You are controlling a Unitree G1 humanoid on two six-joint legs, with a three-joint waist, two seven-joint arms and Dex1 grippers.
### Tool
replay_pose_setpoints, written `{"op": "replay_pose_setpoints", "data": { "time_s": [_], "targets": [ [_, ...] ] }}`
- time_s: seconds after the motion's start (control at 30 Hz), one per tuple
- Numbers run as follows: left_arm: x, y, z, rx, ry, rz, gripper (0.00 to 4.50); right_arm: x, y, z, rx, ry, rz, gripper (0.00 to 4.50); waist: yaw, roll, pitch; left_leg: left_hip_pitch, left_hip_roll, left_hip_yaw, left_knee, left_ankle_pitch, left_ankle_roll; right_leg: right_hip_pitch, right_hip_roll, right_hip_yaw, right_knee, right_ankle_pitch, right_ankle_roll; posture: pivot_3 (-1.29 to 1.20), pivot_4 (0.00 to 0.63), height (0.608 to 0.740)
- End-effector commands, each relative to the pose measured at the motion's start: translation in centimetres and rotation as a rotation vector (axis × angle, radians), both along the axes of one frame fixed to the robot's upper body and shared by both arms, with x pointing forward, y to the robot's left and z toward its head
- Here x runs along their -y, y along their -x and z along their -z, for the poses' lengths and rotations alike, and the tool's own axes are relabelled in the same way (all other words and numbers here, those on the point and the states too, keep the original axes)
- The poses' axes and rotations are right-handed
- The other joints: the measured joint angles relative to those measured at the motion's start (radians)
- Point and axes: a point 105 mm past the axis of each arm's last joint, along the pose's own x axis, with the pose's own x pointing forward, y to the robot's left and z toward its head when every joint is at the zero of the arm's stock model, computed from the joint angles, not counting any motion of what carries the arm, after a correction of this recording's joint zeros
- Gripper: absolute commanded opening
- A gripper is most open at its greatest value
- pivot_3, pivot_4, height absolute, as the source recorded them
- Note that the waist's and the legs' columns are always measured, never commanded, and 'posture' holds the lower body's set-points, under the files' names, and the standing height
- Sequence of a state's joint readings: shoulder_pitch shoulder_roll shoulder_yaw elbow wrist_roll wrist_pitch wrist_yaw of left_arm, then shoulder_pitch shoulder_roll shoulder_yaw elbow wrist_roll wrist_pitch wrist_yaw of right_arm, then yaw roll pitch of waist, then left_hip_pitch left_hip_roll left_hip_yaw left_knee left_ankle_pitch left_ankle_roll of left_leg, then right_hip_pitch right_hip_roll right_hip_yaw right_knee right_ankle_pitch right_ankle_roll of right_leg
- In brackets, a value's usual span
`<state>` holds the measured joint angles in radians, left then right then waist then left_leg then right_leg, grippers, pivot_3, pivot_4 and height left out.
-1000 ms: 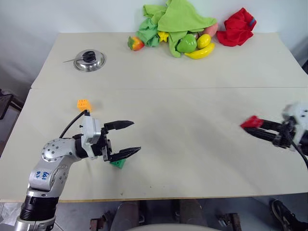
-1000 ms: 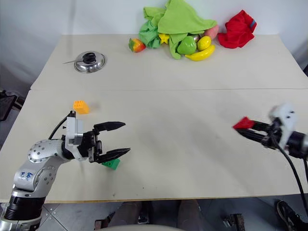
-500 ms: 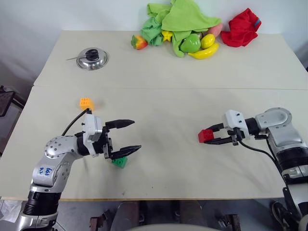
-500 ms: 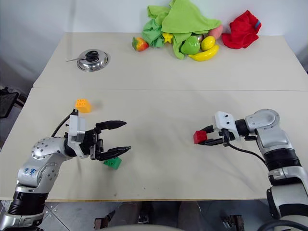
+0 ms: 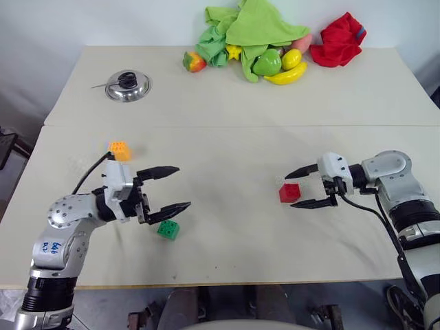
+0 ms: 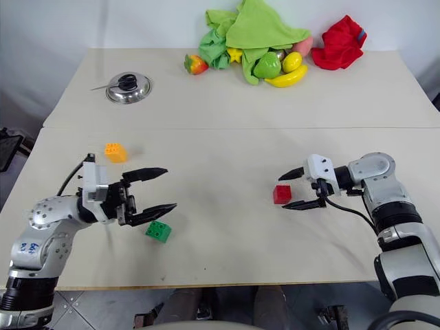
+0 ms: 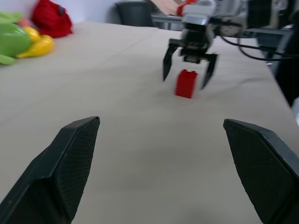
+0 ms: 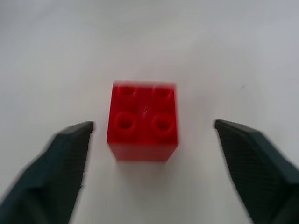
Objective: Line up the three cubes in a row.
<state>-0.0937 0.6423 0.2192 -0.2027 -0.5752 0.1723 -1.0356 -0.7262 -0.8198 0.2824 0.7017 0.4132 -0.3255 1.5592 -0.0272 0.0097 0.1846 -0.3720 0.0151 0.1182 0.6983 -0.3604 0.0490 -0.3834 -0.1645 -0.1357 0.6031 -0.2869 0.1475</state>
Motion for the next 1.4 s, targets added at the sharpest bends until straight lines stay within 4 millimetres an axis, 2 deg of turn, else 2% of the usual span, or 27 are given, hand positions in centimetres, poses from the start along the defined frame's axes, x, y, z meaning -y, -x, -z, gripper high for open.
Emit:
{"op": "replay_pose_setpoints", "data": {
  "time_s": [0.03, 0.1, 0.23, 0.3, 0.37, 0.43, 0.5, 0.6, 0.73, 0.83, 0.93, 1.13, 1.23, 1.4],
  "targets": [
    [-5.0, 0.5, 0.8, -0.009, -0.024, -0.189, 4.5, 0.9, 2.4, -4.0, 0.084, -0.139, -0.052, 4.46, 0.0, 0.001, 0.0, 0.0, 0.0, 0.0, 0.0, 0.0, 0.0, 0.0, 0.0, 0.0, 0.0, 0.0, 0.0, 0.0, 0.15, 0.74],
    [-7.3, 1.4, 1.7, -0.041, -0.029, -0.273, 4.5, 1.1, 4.1, -4.8, 0.118, -0.236, -0.062, 4.46, 0.002, 0.001, 0.001, 0.0, 0.0, -0.001, -0.002, 0.0, -0.001, 0.0, 0.0, -0.001, -0.001, 0.0, -0.001, 0.0, 0.15, 0.74],
    [-11.9, 4.1, 3.6, -0.088, -0.068, -0.381, 4.5, 1.2, 7.9, -4.4, 0.109, -0.386, -0.055, 4.46, 0.009, 0.0, 0.001, 0.0, 0.0, -0.001, -0.002, -0.002, 0.0, 0.001, -0.001, -0.002, -0.003, 0.0, 0.0, 0.0, 0.15, 0.74],
    [-13.8, 5.1, 4.3, -0.136, -0.057, -0.419, 4.5, 0.8, 9.1, -3.9, 0.092, -0.415, -0.043, 4.46, 0.014, 0.0, 0.001, 0.0, 0.0, -0.001, -0.002, -0.002, -0.001, 0.001, -0.001, -0.002, -0.004, 0.0, 0.0, 0.0, 0.15, 0.74],
    [-14.8, 5.8, 4.9, -0.18, -0.09, -0.414, 4.5, 0.5, 10.2, -3.0, 0.064, -0.42, -0.057, 4.46, 0.017, 0.0, 0.001, 0.0, 0.0, 0.0, -0.001, -0.003, -0.001, 0.0, -0.001, -0.002, -0.004, 0.0, 0.0, 0.0, 0.15, 0.74],
    [-14.8, 6.3, 5.4, -0.198, -0.149, -0.37, 4.5, 0.3, 11.3, -1.8, 0.036, -0.402, -0.087, 4.46, 0.024, 0.0, 0.001, 0.001, 0.0, 0.0, -0.001, -0.005, -0.005, 0.0, -0.003, 0.0, -0.007, 0.0, 0.0, 0.0, 0.15, 0.74],
    [-14.0, 6.3, 5.2, -0.177, -0.178, -0.3, 4.5, 0.2, 11.9, -1.1, 0.02, -0.398, -0.104, 4.46, 0.028, 0.0, 0.001, 0.002, 0.0, 0.0, -0.001, -0.007, -0.006, 0.0, -0.004, 0.0, -0.006, 0.0, 0.0, 0.0, 0.15, 0.74],
    [-11.8, 6.1, 4.4, -0.135, -0.2, -0.178, 4.5, 0.5, 11.8, -0.7, 0.015, -0.399, -0.086, 4.46, 0.026, 0.0, 0.001, 0.001, 0.0, 0.0, -0.001, -0.007, -0.006, -0.001, -0.004, 0.0, -0.006, 0.0, 0.0, 0.0, 0.15, 0.74],
    [-7.2, 5.7, 4.5, -0.095, -0.303, 0.097, 4.5, 1.4, 11.5, 0.2, -0.004, -0.366, -0.054, 4.46, 0.028, 0.0, 0.001, 0.001, 0.0, 0.0, -0.001, -0.005, -0.003, 0.0, -0.003, 0.0, -0.004, 0.0, -0.001, 0.0, 0.15, 0.74],
    [-4.9, 4.6, 4.8, -0.075, -0.308, 0.178, 4.5, 2.0, 11.5, 1.2, -0.032, -0.342, -0.033, 4.46, 0.025, 0.001, 0.002, 0.001, -0.001, 0.001, -0.001, -0.004, -0.001, 0.0, -0.003, 0.0, -0.002, 0.0, -0.001, 0.0, 0.15, 0.74],
    [-2.7, 3.6, 6.1, -0.083, -0.321, 0.252, 4.5, 2.6, 11.8, 2.3, -0.053, -0.33, -0.01, 4.46, 0.024, 0.001, 0.002, 0.001, -0.001, 0.002, -0.001, -0.004, -0.001, 0.0, -0.002, 0.0, -0.002, 0.0, -0.001, 0.0, 0.15, 0.74],
    [-0.2, 2.3, 6.8, -0.053, -0.308, 0.352, 4.5, 3.5, 12.9, 3.2, -0.042, -0.346, 0.034, 4.46, 0.025, 0.001, 0.002, 0.001, 0.0, 0.003, -0.001, -0.004, 0.0, 0.0, 0.0, 0.0, -0.002, 0.0, 0.0, 0.0, 0.15, 0.74],
    [0.0, 2.4, 6.4, -0.062, -0.297, 0.39, 3.9, 4.0, 13.4, 3.5, -0.037, -0.355, 0.062, 4.5, 0.025, 0.001, 0.002, 0.002, 0.0, 0.003, 0.0, -0.003, 0.001, 0.001, 0.0, 0.0, -0.002, 0.0, 0.0, 0.0, 0.15, 0.74],
    [0.2, 2.0, 5.2, -0.039, -0.325, 0.445, 2.36, 5.2, 14.4, 4.4, -0.033, -0.342, 0.126, 4.5, 0.028, 0.001, 0.002, 0.002, 0.0, 0.002, 0.0, -0.003, 0.001, 0.001, 0.0, 0.0, -0.002, 0.0, 0.0, 0.0, 0.15, 0.74]
  ]
}}
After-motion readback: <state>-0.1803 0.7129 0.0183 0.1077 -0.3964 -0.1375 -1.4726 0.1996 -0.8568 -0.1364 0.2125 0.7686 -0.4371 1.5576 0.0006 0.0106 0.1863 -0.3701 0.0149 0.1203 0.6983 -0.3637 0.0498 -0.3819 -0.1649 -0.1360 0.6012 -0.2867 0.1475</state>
